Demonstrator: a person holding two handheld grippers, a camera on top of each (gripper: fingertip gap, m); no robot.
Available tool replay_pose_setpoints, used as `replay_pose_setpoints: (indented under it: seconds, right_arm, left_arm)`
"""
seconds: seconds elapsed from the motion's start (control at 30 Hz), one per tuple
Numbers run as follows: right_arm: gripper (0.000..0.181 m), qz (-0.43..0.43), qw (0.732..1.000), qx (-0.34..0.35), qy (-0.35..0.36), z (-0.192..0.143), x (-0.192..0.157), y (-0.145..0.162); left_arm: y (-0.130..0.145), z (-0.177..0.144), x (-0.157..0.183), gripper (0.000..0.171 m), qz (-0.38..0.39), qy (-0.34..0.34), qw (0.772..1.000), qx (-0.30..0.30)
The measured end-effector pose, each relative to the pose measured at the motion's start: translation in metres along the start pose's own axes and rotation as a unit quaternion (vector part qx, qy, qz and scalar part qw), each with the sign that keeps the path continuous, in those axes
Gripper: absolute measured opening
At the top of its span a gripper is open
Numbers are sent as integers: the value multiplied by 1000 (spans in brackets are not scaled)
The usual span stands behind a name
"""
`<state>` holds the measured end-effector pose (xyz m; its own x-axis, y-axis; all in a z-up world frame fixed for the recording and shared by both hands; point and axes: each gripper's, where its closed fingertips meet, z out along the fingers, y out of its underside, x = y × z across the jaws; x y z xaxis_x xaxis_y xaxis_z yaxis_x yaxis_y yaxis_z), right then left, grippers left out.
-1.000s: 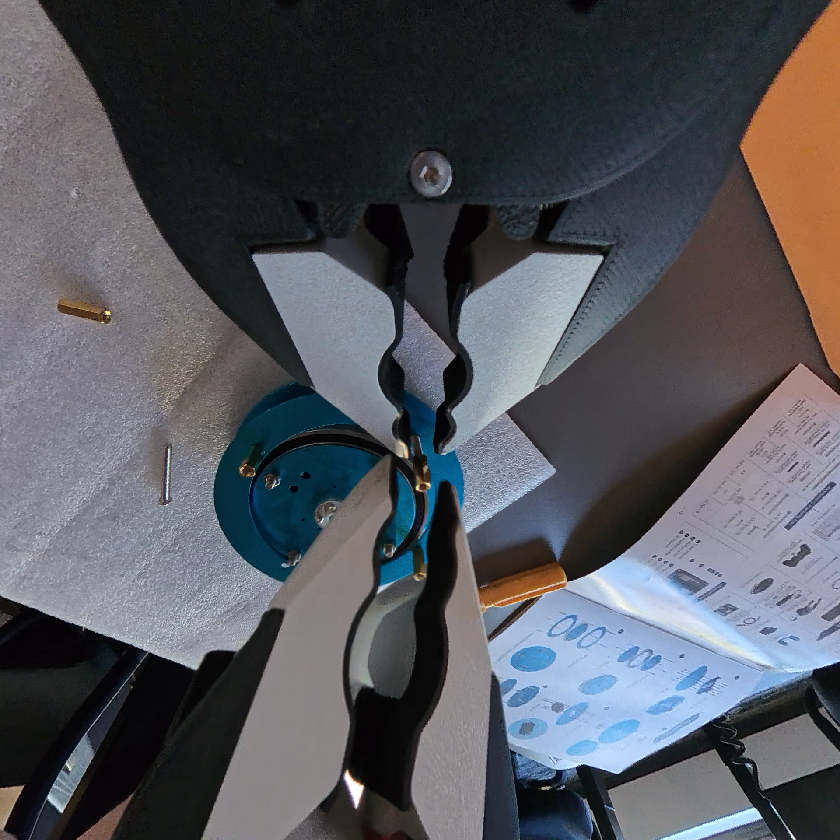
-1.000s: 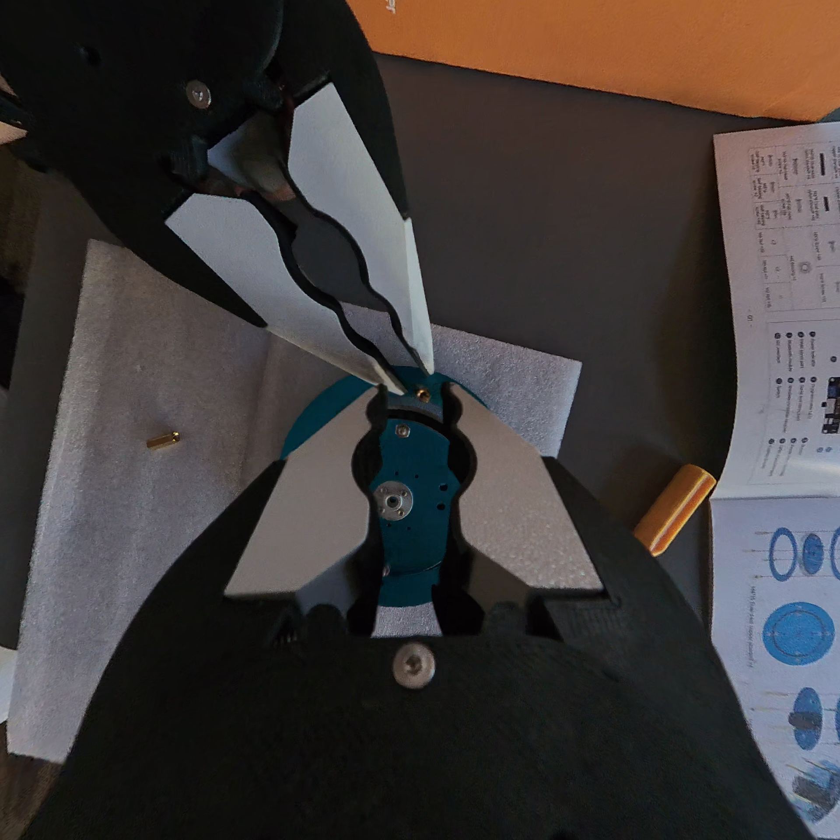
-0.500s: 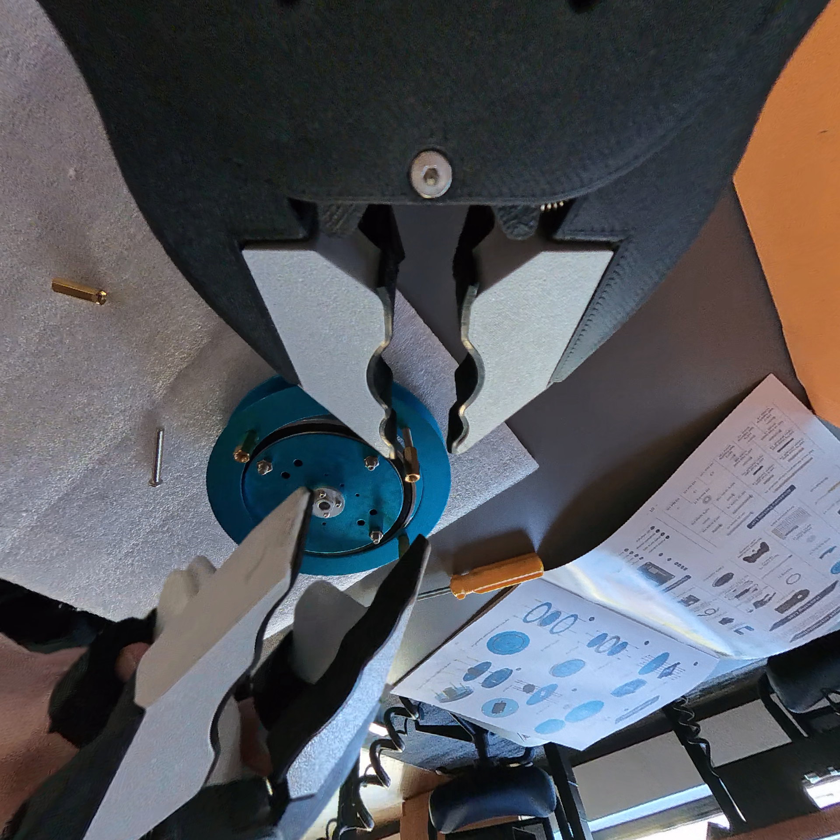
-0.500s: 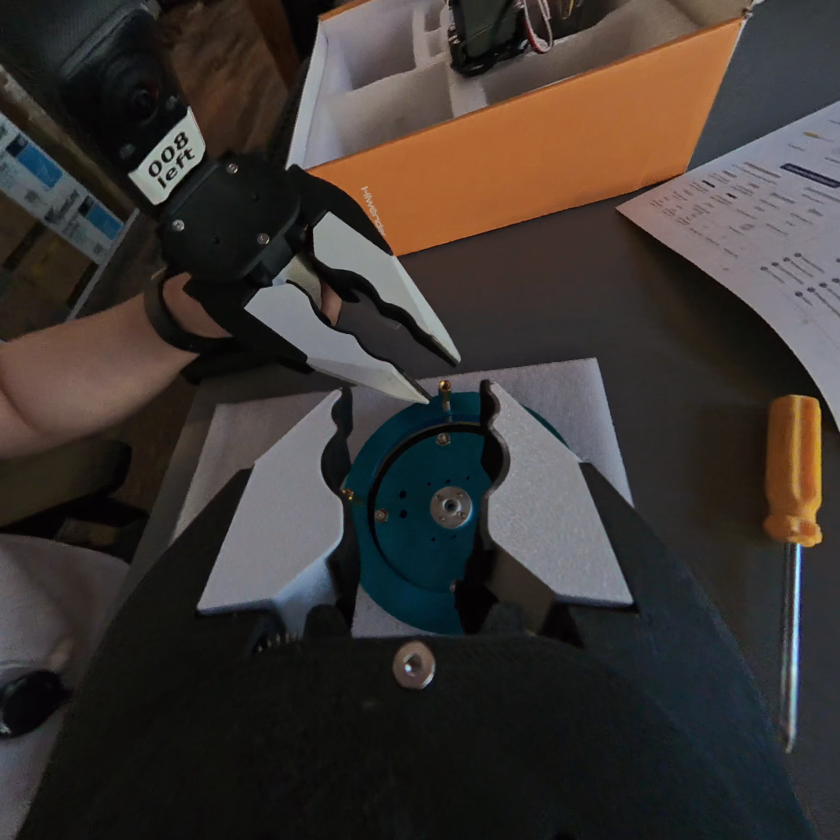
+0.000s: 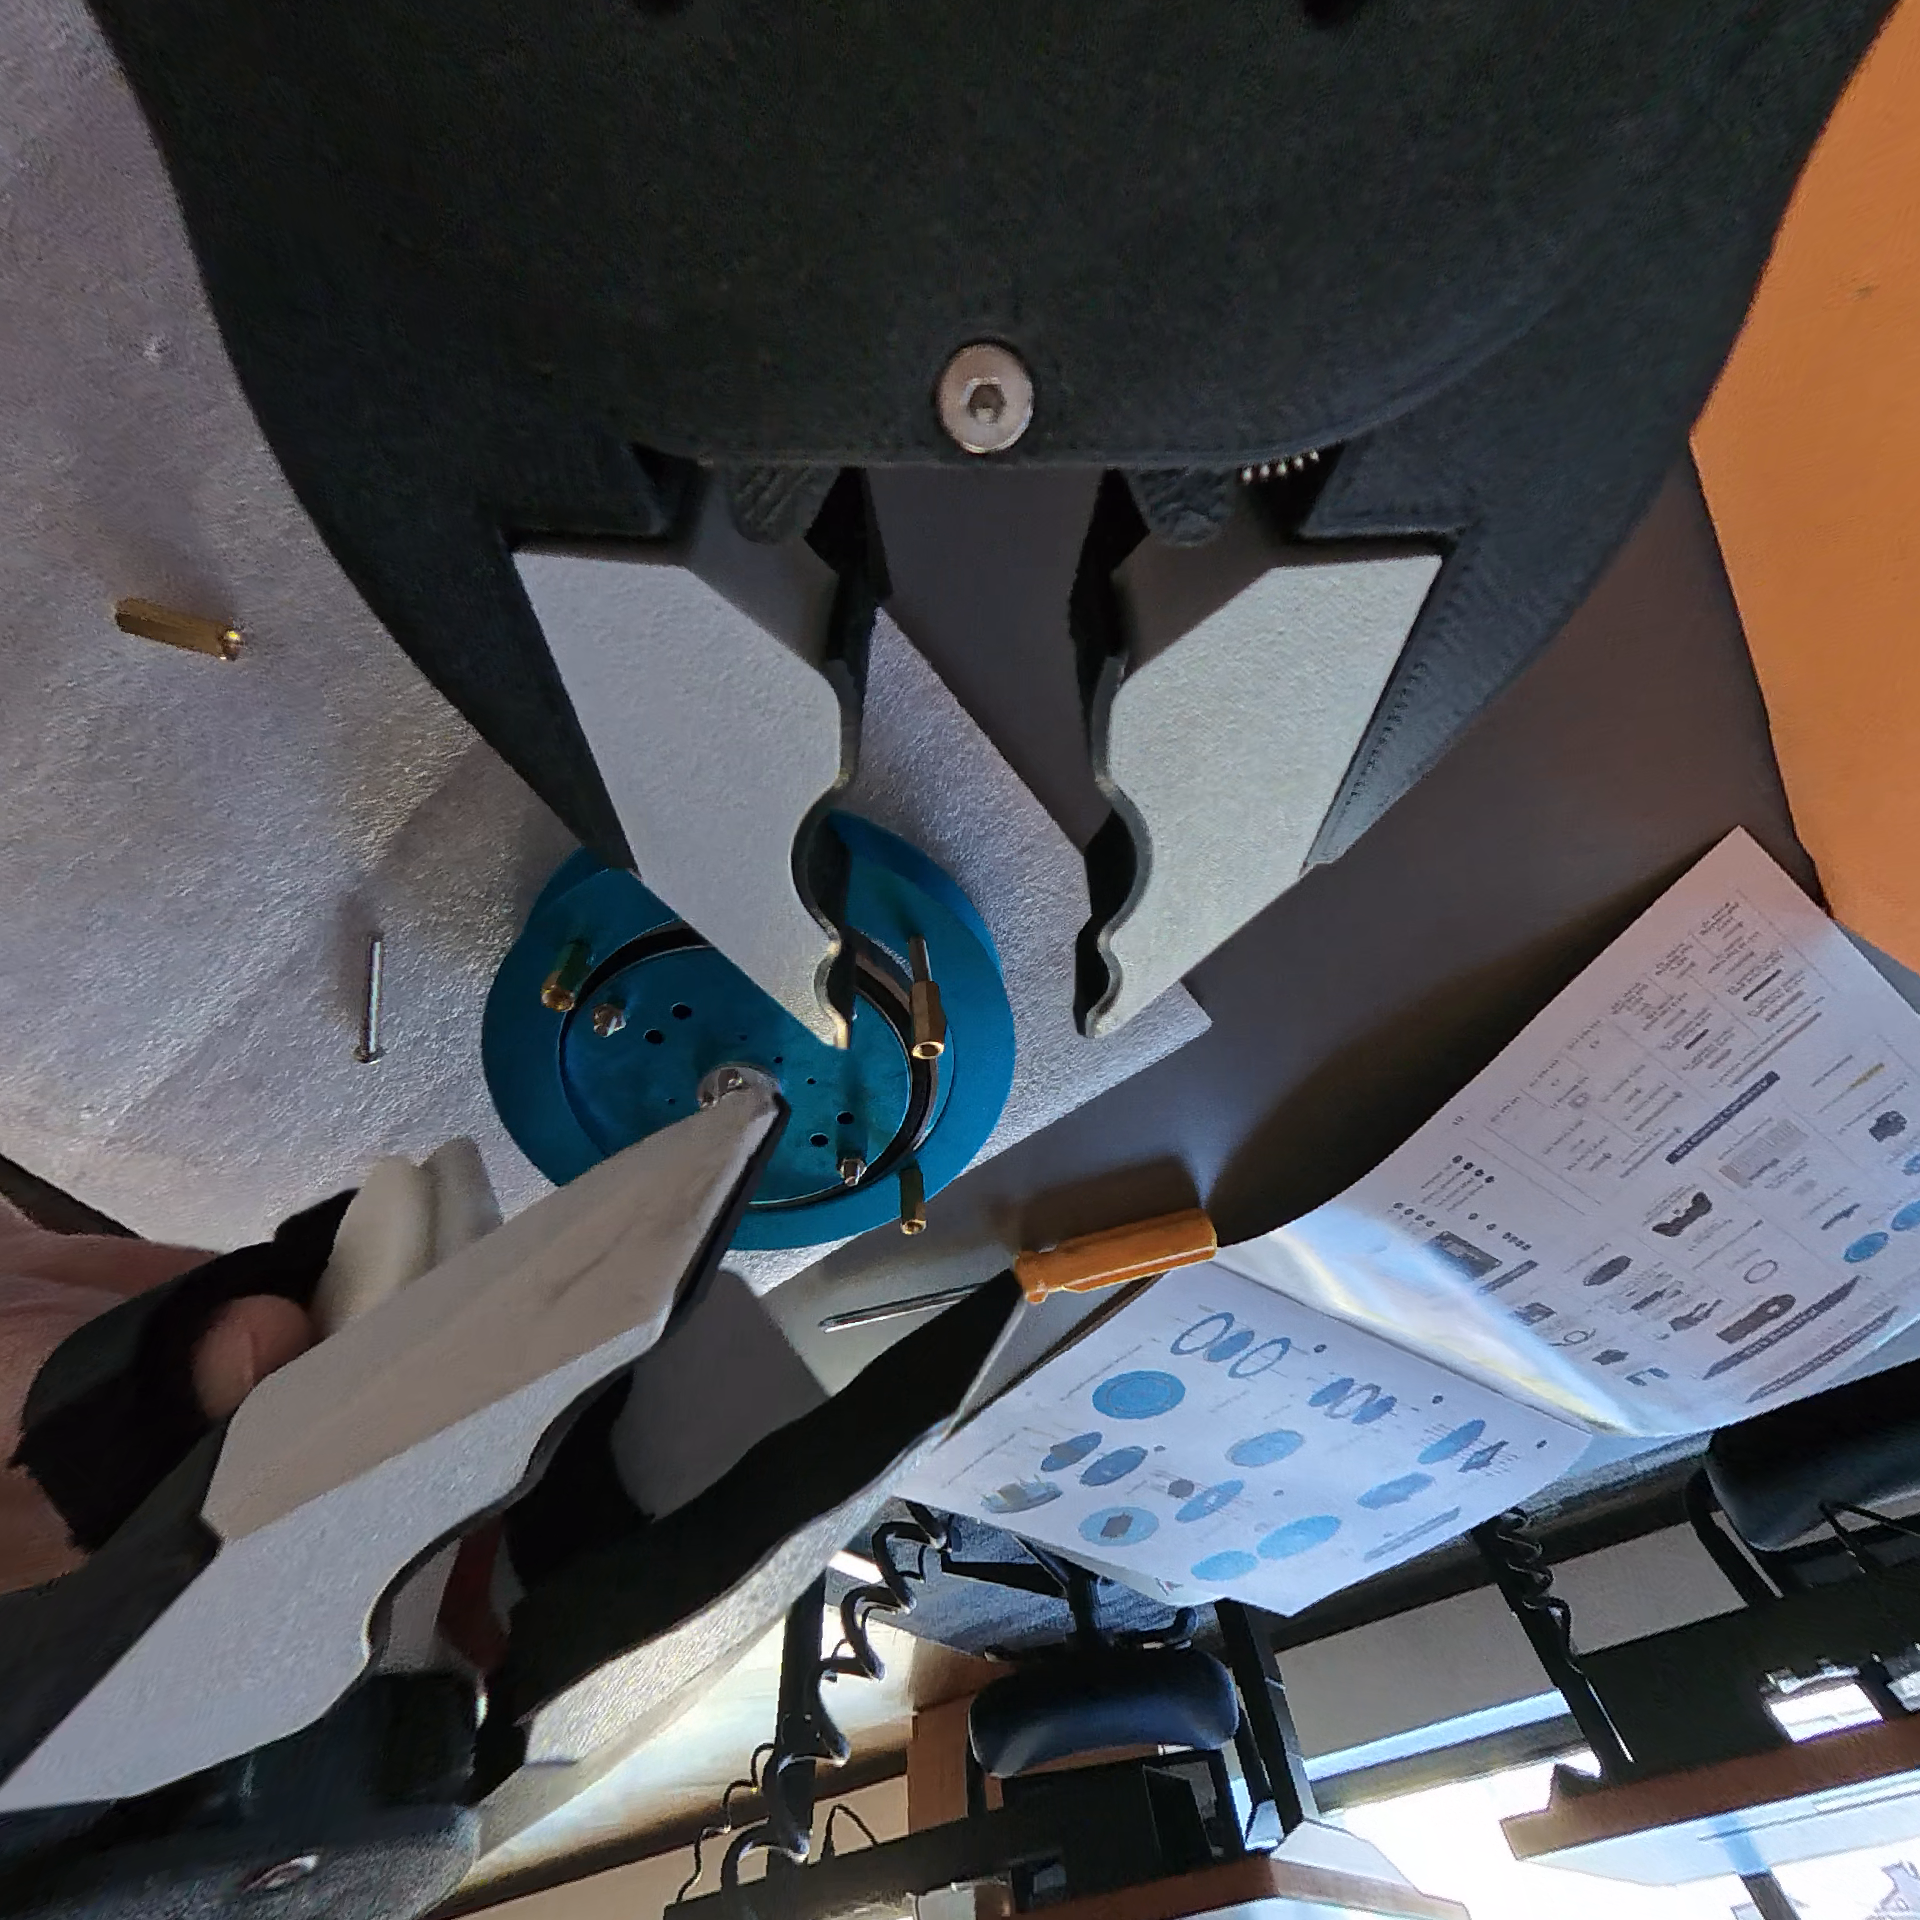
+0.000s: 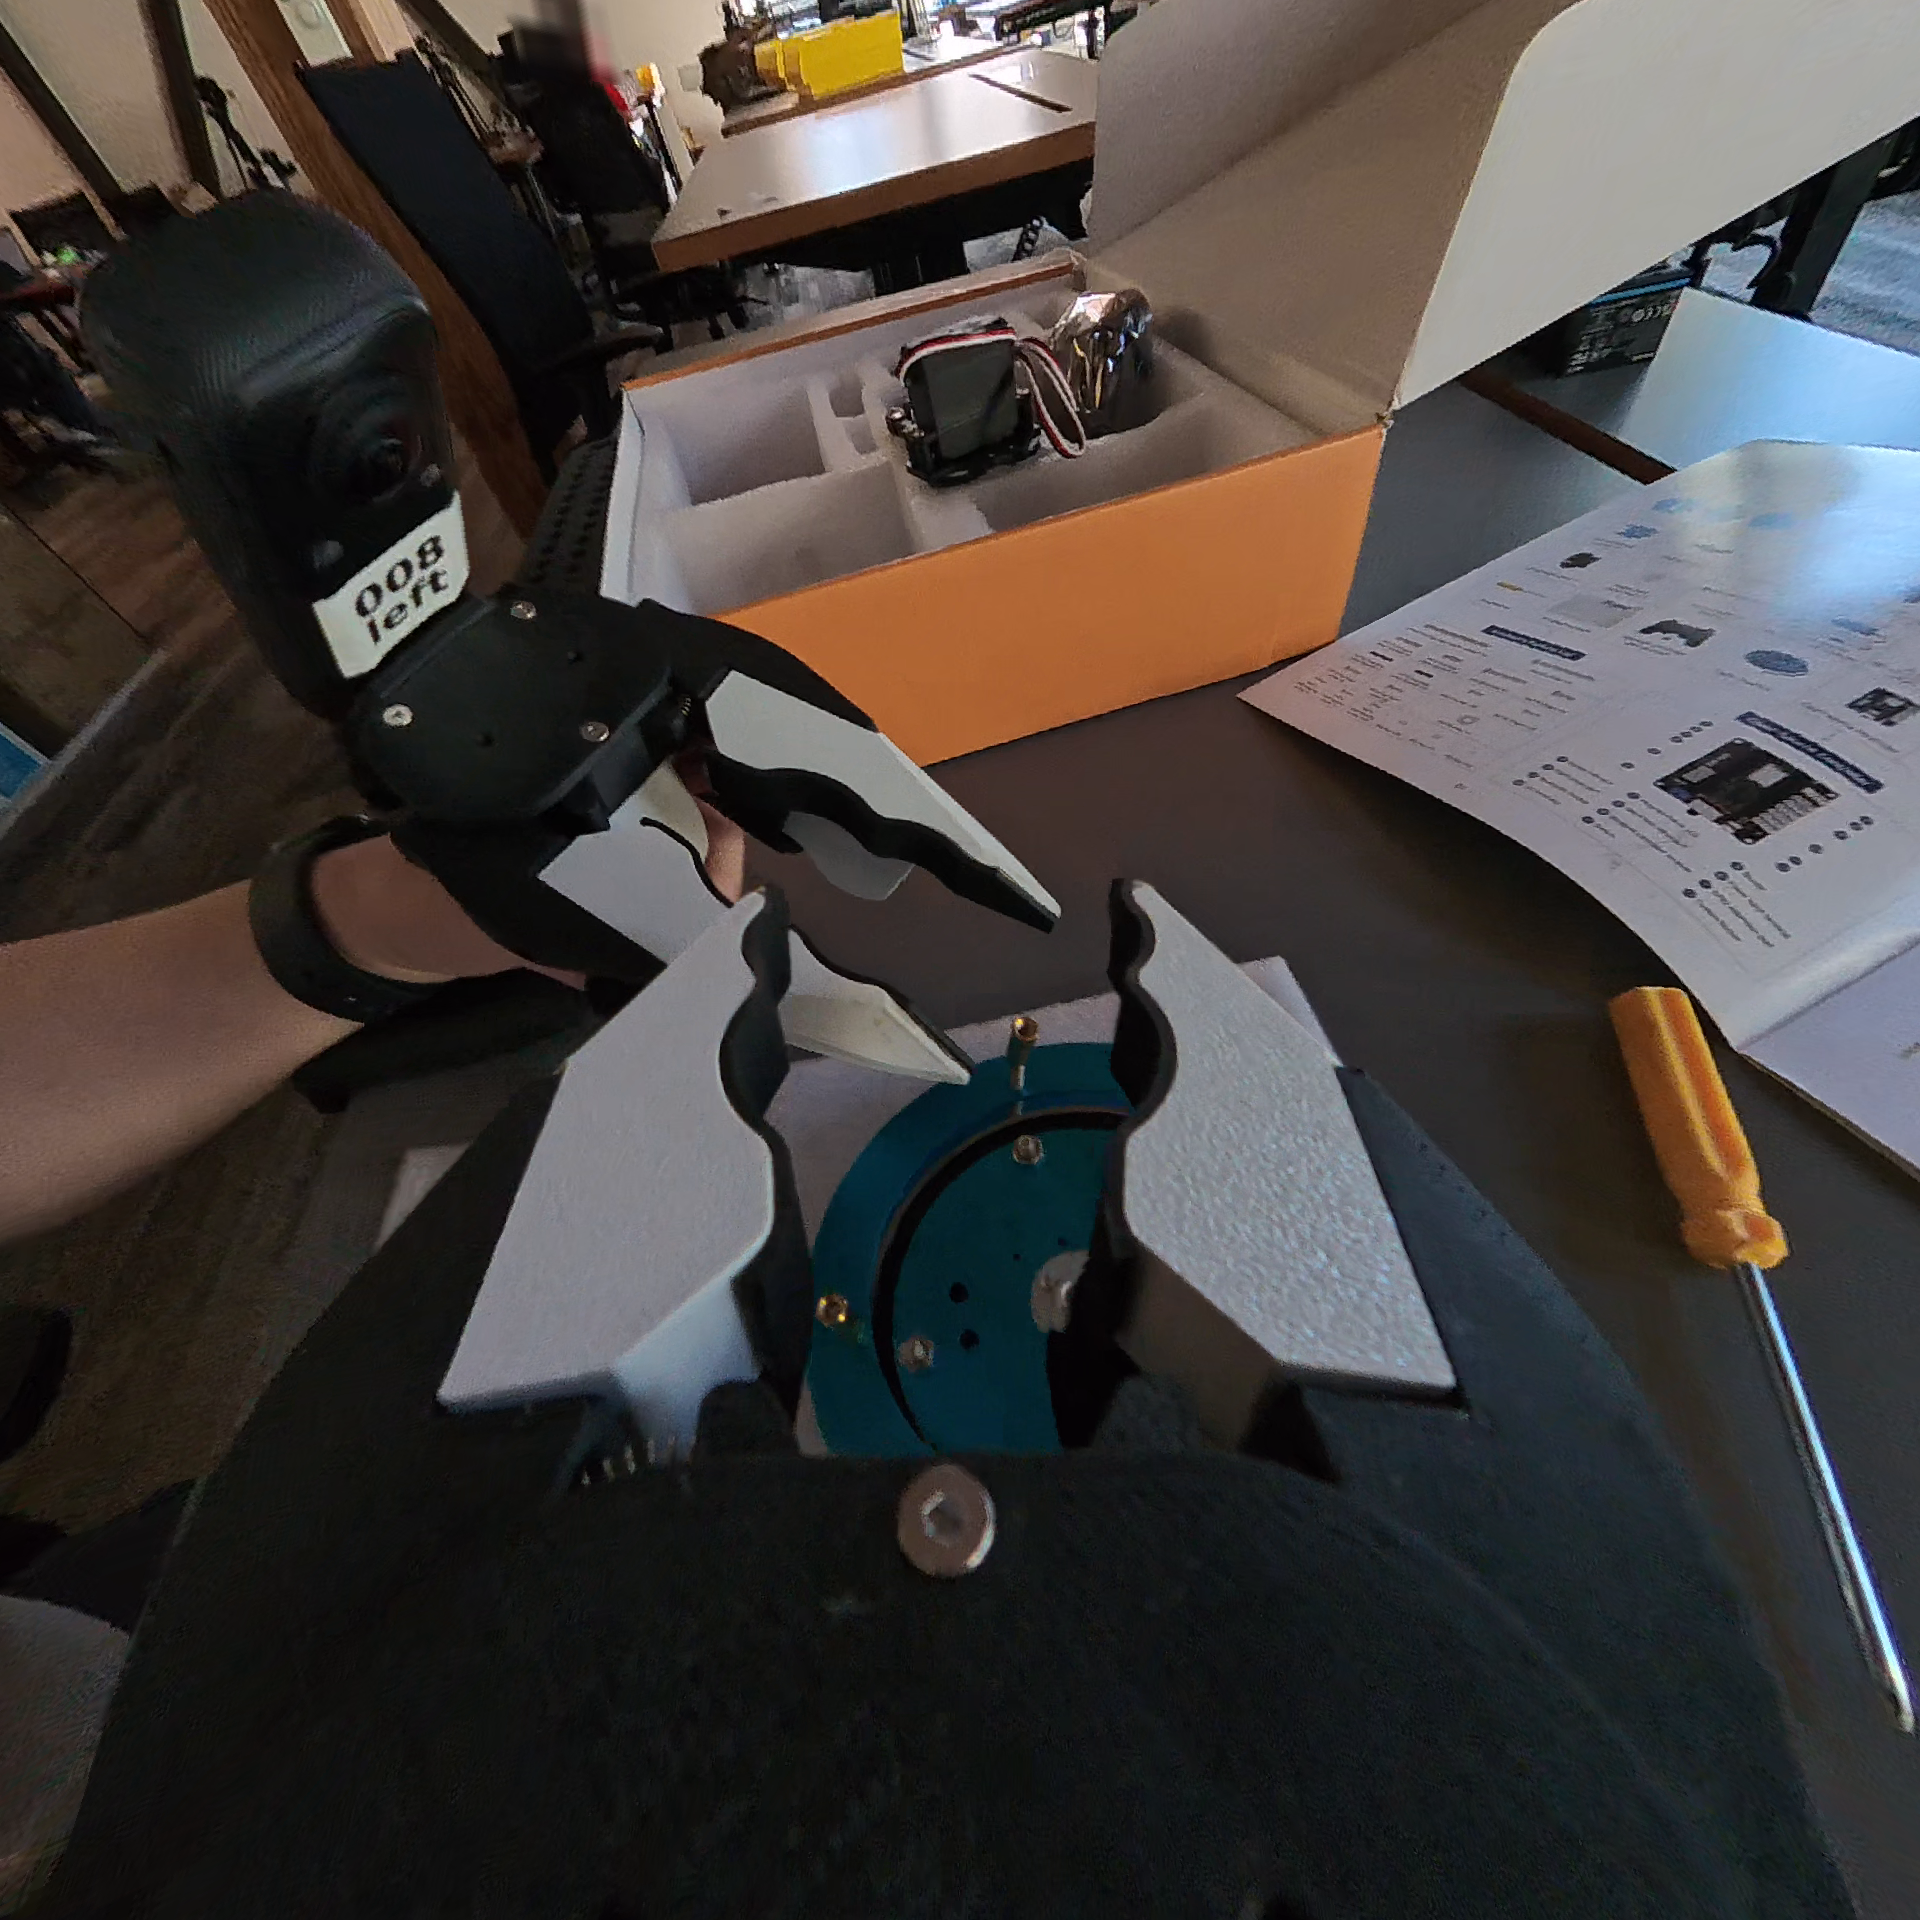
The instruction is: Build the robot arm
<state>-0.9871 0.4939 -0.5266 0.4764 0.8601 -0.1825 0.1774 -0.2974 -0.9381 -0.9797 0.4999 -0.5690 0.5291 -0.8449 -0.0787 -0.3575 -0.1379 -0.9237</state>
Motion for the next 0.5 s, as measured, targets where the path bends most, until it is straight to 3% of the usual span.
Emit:
replay_pose_setpoints:
  seconds: [0.23, 0.37, 0.5]
  right_arm:
    - [71, -8, 1000, -24, 11, -15, 13, 15]
    - [73, 22, 999, -32, -36, -18, 10, 22]
    - [74, -11, 997, -60, -50, -13, 2, 28]
  left_arm:
    - [0, 2, 1, 41, 6, 3, 1000, -4]
    - [-3, 3, -2, 43, 8, -3, 1000, 2]
    - [-2, 3, -4, 41, 13, -13, 1000, 1]
